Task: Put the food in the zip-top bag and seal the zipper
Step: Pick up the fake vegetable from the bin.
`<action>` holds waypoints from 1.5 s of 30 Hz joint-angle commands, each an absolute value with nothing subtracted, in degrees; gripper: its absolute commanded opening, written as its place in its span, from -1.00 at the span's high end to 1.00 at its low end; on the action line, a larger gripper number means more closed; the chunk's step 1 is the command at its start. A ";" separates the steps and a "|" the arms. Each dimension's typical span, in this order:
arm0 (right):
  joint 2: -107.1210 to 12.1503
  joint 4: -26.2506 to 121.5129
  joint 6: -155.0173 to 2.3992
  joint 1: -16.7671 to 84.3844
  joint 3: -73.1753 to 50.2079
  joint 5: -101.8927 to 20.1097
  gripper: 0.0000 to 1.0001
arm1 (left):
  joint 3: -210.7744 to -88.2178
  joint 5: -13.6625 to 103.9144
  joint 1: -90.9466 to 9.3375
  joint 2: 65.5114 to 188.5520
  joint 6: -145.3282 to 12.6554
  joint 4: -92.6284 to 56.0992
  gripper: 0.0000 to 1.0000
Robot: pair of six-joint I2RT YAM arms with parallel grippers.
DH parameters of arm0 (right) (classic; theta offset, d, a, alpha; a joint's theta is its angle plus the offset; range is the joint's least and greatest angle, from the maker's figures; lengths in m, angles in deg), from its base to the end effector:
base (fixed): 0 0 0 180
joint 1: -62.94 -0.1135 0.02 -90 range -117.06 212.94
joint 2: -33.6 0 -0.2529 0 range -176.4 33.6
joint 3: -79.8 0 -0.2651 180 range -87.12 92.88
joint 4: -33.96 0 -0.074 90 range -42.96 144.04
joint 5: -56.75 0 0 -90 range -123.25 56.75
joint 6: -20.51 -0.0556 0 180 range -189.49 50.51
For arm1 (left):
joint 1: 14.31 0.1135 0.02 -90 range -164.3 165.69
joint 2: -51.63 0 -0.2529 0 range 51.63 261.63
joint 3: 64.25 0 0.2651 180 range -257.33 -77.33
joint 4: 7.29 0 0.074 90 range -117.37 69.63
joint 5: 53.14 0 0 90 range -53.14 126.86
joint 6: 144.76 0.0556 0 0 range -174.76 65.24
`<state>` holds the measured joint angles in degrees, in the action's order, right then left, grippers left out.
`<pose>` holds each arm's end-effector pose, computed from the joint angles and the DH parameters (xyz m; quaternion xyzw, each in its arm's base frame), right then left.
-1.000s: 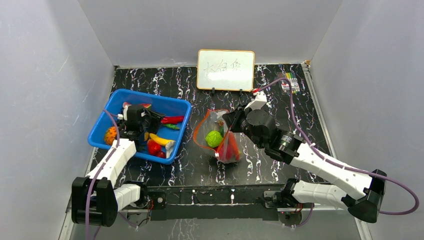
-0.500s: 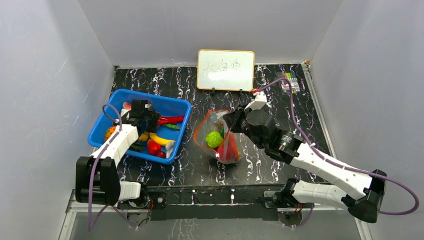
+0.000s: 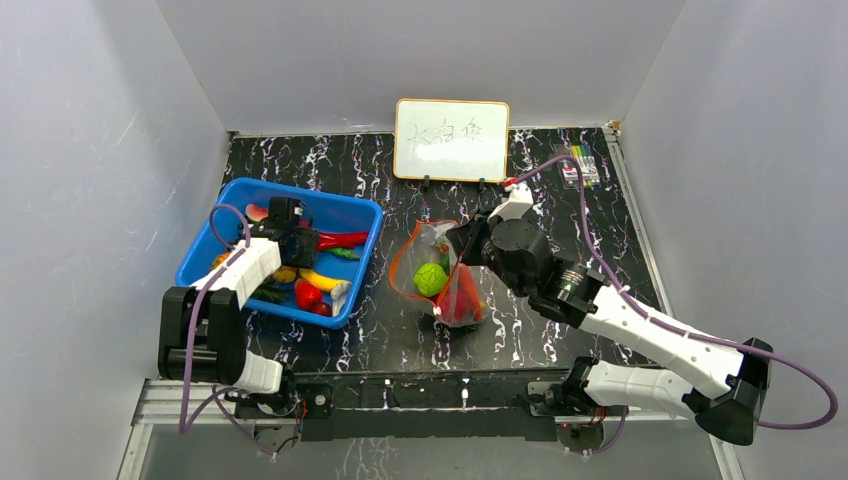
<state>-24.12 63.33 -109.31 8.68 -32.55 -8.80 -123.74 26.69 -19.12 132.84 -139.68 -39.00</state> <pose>0.1726 0.2005 0.3316 0.0211 0.8069 0.2953 0.5112 0.3041 -0.0157 0.1619 -0.6299 0.7060 -0.1608 0.2809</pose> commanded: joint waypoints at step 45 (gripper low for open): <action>-24.36 59.63 -111.81 8.63 -29.81 -10.01 1.00 | -122.17 18.31 -18.45 111.73 -128.42 -36.48 1.00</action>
<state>-24.75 63.59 -110.53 8.68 -32.49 -9.98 -123.61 21.14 -18.75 116.38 -134.63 -38.45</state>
